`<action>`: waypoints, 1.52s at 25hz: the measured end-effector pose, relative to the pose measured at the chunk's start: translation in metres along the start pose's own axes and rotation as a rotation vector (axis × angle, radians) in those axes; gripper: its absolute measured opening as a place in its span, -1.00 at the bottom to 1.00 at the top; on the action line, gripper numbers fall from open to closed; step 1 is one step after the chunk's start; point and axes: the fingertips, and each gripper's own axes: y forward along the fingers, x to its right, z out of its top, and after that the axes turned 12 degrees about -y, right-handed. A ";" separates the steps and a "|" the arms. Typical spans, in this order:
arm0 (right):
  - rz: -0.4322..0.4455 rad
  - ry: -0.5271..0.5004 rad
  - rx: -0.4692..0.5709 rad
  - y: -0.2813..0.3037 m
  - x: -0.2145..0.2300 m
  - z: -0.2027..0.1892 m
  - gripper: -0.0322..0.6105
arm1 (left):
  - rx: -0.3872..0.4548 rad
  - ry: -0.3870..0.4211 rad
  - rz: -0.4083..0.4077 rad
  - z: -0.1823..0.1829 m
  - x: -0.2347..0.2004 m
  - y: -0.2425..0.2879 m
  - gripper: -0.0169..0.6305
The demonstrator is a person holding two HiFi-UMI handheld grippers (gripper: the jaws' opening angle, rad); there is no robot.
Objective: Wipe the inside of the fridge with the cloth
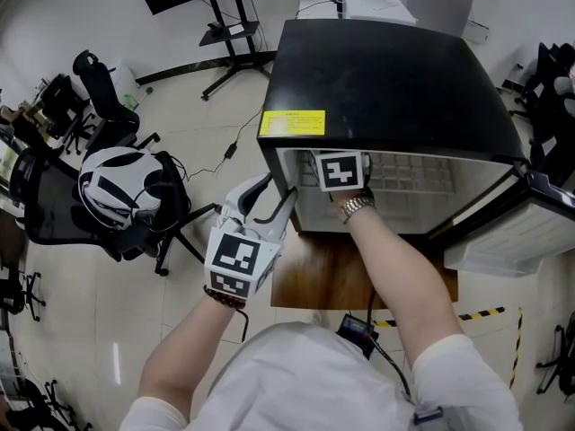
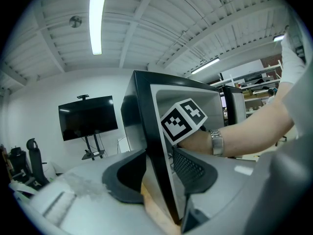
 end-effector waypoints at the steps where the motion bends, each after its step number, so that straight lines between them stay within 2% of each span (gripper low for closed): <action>1: -0.007 0.001 -0.002 0.000 0.003 -0.001 -0.68 | -0.002 0.003 -0.002 -0.002 0.000 0.000 -0.43; 23: -0.141 0.061 -0.047 -0.031 0.068 -0.025 -0.68 | -0.001 -0.022 0.027 0.000 -0.001 0.000 -0.43; 38: -0.192 0.075 -0.073 -0.056 0.102 -0.042 -0.68 | -0.014 -0.028 0.061 -0.002 -0.002 0.001 -0.42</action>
